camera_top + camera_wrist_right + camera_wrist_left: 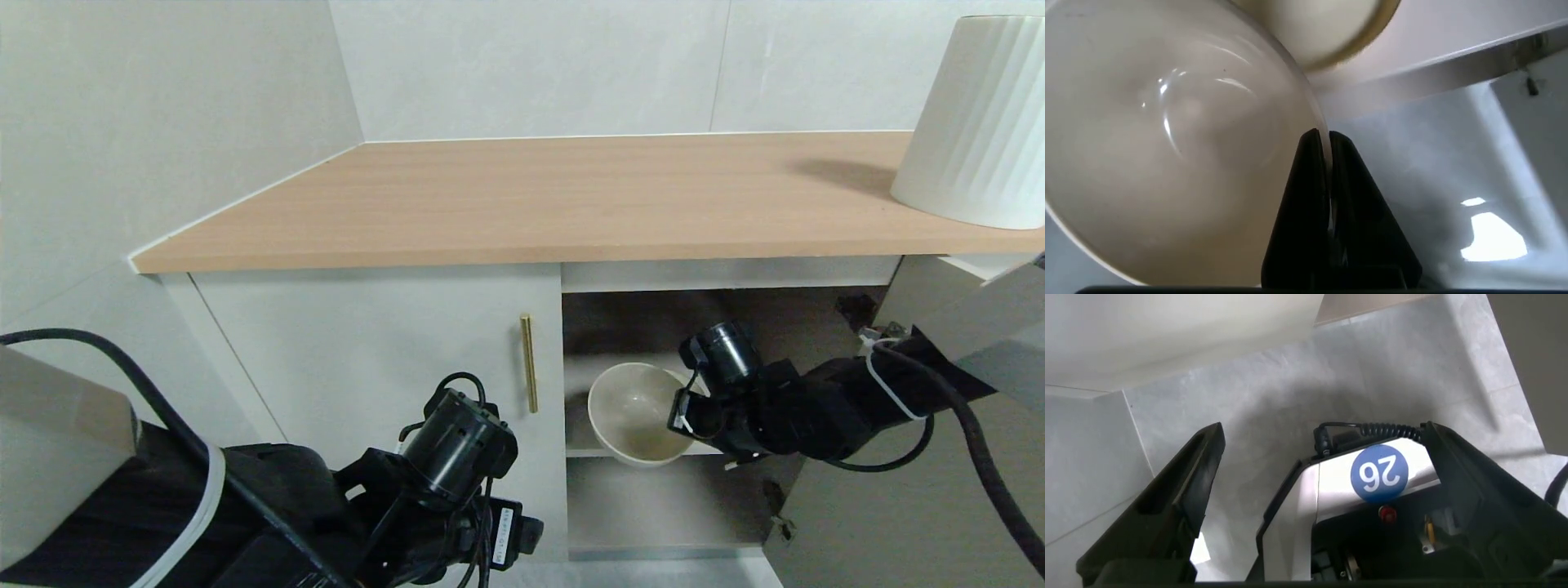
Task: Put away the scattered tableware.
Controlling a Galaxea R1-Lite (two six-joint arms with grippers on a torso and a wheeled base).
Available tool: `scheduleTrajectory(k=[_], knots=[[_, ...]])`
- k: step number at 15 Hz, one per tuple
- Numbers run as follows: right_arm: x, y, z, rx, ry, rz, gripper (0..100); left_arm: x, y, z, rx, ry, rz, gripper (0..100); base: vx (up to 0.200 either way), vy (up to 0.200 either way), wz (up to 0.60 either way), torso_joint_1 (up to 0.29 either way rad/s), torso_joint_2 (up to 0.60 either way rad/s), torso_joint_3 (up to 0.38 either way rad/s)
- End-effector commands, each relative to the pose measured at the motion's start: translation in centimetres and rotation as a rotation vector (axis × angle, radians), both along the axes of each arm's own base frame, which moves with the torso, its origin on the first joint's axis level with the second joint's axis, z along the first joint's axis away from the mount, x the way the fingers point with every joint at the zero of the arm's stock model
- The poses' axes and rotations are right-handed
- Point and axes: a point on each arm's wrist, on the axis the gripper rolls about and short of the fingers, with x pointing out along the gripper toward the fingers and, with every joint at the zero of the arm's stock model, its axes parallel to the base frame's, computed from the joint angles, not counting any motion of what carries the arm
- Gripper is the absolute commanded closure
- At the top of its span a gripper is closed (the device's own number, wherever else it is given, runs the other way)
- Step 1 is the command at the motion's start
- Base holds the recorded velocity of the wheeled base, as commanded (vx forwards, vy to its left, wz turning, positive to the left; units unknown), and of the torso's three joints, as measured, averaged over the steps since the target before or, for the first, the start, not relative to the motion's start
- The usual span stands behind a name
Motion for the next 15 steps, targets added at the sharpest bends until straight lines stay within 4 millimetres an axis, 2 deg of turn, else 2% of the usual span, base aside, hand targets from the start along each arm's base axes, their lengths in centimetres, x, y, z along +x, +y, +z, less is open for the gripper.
scheduleTrajectory(k=[1,7,15], knots=[[1.4,-0.5,0.4,0.032,-0.008,-0.055,100,0.0,0.0,0.0,-0.001,-0.001,0.001,0,0.0,0.0,0.0,0.0,0.0,0.0],[5.0,-2.5,-0.9,0.079,0.006,-0.174,100,0.0,0.0,0.0,0.0,0.001,0.001,0,0.0,0.0,0.0,0.0,0.0,0.0],[6.6,-3.2,-2.8,0.065,0.019,-0.209,100,0.0,0.0,-0.2,0.003,0.004,0.001,0,0.0,0.0,0.0,0.0,0.0,0.0]])
